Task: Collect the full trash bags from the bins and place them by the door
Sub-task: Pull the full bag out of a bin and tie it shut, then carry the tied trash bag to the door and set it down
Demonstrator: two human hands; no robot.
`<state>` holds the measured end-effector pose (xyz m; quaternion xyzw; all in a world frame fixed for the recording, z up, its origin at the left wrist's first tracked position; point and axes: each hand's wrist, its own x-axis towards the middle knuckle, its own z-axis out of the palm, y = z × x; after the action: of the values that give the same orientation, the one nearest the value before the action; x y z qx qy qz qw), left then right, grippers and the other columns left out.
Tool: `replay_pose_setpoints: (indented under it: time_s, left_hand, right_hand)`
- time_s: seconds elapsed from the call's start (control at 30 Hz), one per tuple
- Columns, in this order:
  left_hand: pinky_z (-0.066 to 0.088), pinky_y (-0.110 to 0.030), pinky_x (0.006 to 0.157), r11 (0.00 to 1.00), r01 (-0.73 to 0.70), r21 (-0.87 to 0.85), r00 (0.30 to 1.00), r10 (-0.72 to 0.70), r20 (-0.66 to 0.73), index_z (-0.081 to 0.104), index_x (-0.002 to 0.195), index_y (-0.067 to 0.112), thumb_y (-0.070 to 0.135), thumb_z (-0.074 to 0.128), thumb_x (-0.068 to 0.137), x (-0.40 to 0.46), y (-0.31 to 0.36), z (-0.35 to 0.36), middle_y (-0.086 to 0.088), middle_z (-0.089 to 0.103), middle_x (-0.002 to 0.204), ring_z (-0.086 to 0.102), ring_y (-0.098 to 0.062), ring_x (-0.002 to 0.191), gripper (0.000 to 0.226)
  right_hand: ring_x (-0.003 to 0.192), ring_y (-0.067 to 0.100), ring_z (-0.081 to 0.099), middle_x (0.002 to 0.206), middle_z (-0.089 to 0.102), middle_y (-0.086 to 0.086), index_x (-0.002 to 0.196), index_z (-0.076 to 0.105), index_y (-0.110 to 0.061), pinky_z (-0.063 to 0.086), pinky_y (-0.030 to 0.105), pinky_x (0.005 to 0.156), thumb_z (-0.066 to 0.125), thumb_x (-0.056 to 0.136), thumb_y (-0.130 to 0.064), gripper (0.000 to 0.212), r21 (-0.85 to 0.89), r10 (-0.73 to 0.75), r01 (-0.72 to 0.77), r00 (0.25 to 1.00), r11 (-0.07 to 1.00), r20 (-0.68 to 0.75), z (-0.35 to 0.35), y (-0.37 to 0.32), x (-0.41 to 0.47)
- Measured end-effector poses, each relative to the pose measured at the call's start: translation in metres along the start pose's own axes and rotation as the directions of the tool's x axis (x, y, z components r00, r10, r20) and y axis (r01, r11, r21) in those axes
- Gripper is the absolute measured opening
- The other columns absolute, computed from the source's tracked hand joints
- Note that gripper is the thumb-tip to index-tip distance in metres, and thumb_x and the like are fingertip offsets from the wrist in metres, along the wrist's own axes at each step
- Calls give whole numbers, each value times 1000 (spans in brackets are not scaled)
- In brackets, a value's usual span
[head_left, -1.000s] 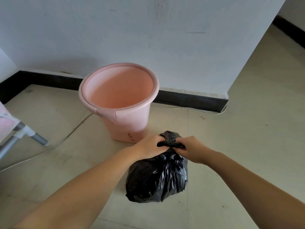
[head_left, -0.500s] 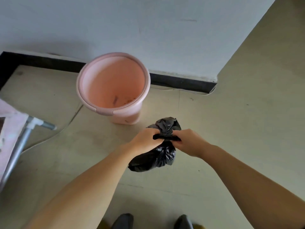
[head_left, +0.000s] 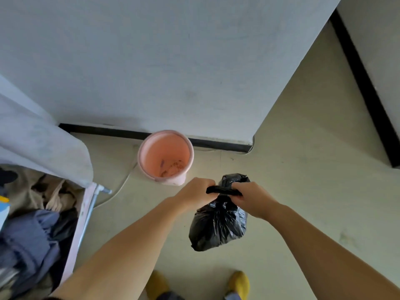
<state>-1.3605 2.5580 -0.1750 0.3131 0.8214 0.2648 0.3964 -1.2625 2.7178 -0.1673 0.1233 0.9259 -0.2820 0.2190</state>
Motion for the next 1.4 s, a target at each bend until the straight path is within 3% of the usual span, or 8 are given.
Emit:
replay_pose_setpoints:
  time_s: [0.13,0.37,0.47,0.67,0.9,1.1,1.23,1.4]
  left_hand:
    - [32,-13,46,997,-78,8,997,78,-23,48,64,29,18,53,90,-53,57,-41,10,48,57,44,-4,50,28]
    - [34,-8,49,974,-216,72,975,219,-42,60,86,16,17,51,94,-120,99,-90,12,46,59,42,-3,51,11]
    - [34,-9,50,973,-210,94,975,215,-55,58,81,18,18,50,94,-132,104,-105,13,45,59,41,-2,52,16]
    - [26,-16,41,999,-21,44,983,28,-183,44,61,34,27,50,94,-143,98,-116,10,40,50,39,-9,44,34]
    - [31,-14,46,972,170,-161,912,-217,-348,61,92,4,28,50,95,-152,96,-77,3,48,62,47,-15,58,27]
    - [33,-10,53,911,231,-343,769,-387,-509,60,85,12,20,56,91,-189,99,-21,4,52,70,50,-9,67,11]
    - [37,-27,61,795,283,-536,617,-579,-533,56,75,4,23,56,88,-243,84,15,-4,55,71,52,-19,71,23]
    - [35,-24,56,663,260,-702,419,-733,-537,57,74,9,23,58,89,-330,76,68,-3,53,70,51,-17,68,21]
  right_hand:
    - [56,16,44,64,50,-4,77,51,-17,33,26,51,51,90,-22,14,40,22,-18,996,999,-84,-50,-45,-55]
    - [57,17,46,67,54,-1,83,57,-13,34,26,52,51,90,-21,12,67,21,-9,984,998,-176,-90,-100,-107]
    - [57,15,47,65,51,-5,73,49,-20,36,27,54,52,90,-22,17,36,-27,35,981,999,-190,-101,-116,-111]
    - [62,15,55,74,62,-5,96,61,-22,47,33,59,50,90,-27,14,-68,-177,171,978,983,-106,-124,-131,-90]
    - [64,16,55,76,57,-7,101,63,-17,42,30,60,50,91,-24,17,-186,-425,442,897,878,124,-129,-121,-59]
    - [76,25,54,85,59,8,85,54,-12,41,34,66,50,92,-22,13,-258,-501,603,784,755,366,-105,-128,-60]
    - [74,27,60,85,66,10,91,58,-8,47,37,67,50,91,-23,18,-260,-589,752,644,606,489,-73,-169,-75]
    - [76,24,60,89,68,7,95,60,-11,49,36,71,51,89,-26,19,-212,-651,886,450,413,612,-9,-226,-116]
